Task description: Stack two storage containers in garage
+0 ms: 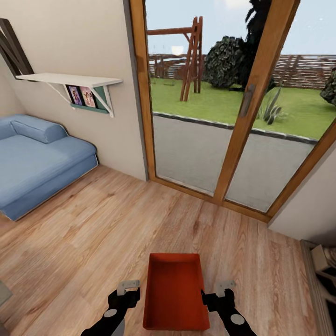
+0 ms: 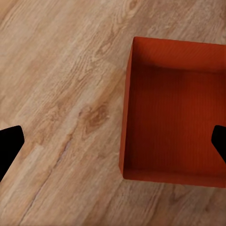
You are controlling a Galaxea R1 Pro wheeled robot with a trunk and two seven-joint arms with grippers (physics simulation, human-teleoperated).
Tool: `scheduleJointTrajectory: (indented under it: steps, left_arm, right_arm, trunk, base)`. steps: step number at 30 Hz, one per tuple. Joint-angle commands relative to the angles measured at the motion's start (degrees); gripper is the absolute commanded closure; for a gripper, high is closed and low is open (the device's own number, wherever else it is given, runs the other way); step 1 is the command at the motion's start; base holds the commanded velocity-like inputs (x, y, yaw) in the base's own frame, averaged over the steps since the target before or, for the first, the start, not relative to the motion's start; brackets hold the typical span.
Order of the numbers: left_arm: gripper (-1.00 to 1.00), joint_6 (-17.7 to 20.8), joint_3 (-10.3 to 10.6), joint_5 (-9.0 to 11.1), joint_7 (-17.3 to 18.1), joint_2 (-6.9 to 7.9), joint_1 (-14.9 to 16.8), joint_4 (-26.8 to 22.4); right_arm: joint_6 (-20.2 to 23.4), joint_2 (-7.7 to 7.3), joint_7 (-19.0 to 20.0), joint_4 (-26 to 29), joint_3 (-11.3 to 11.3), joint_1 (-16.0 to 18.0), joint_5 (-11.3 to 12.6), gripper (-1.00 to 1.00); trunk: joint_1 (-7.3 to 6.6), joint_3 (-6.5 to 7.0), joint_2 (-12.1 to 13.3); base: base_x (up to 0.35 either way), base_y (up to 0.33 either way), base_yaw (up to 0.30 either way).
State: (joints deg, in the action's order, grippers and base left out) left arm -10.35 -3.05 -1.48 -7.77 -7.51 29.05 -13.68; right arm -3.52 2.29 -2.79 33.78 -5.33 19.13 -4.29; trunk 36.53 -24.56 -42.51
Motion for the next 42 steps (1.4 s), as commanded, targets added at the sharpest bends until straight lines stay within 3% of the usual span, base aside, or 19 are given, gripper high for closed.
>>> scheduleJointTrajectory:
  steps: [1,6,11,42]
  left_arm:
    - [-1.0,-0.2,-0.3,-0.2,-0.1,-0.04,0.0,0.1]
    - [-1.0,-0.1,-0.2,-0.2,-0.1,-0.05,0.0,0.1]
    - [-1.0,0.0,-0.1,-0.2,-0.1,-0.45,0.0,0.1]
    - [-1.0,-0.1,-0.1,-0.2,-0.1,-0.75,0.0,0.1]
  right_arm:
    - [-0.1,-0.01,-0.3,0.0,-0.1,0.0,-0.4,-1.0]
    - [-0.2,-0.04,-0.3,0.0,0.9,0.0,0.0,-1.0]
    - [-0.2,-0.04,-0.1,0.0,5.1,0.0,-0.1,-1.0]
    - [-0.2,-0.06,0.0,0.0,5.2,0.0,-0.2,-1.0]
  trunk:
    - [0.23,-0.24,-0.5]
    - [1.33,-1.14,-2.5]
    - [2.43,-2.04,-4.5]
    - [9.24,-7.6,-16.9]
  base:
    - [0.0,0.0,0.003]
    - [0.0,0.0,0.0]
    - [0.0,0.0,0.0]
    - [0.0,0.0,-0.015]
